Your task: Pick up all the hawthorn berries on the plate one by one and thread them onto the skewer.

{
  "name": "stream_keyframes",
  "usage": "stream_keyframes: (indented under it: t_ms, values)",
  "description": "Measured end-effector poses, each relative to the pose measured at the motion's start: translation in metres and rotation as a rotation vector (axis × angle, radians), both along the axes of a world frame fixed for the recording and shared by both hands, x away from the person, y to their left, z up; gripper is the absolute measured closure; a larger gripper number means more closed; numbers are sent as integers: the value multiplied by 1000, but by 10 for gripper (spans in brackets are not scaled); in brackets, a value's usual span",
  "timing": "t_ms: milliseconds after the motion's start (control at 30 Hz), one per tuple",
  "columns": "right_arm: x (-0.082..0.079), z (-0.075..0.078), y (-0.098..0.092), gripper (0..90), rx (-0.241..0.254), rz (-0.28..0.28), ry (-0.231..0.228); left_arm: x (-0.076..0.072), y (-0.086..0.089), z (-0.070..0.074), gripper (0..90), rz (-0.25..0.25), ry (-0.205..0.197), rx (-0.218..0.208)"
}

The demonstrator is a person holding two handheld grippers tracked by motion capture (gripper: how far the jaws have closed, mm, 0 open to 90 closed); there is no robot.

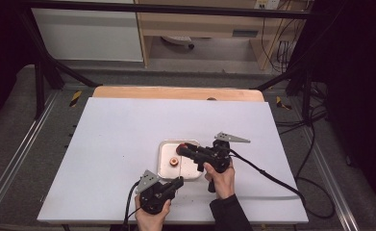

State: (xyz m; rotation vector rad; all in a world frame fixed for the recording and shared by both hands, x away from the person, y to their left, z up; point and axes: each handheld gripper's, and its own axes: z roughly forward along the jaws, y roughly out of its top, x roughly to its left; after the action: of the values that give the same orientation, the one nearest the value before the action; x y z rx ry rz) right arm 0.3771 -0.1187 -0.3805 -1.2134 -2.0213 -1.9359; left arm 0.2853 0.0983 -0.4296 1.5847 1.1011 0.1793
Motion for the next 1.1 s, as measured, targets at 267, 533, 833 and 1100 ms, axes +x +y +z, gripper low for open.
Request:
stream_keyframes:
  t_ms: [267,533,833,1100]
  values:
    - [-9,-13,9,608,-57,47,26,11,8,1,885,0,-11,-1]
    - [-17,-28,17,608,-119,70,17,20,11,-1,885,-19,6,38]
    - [-18,-27,15,604,-171,80,18,21,8,-5,885,-40,-1,60]
    - [-6,-8,3,309,-219,-27,-70,15,37,-4,884,3,-20,168]
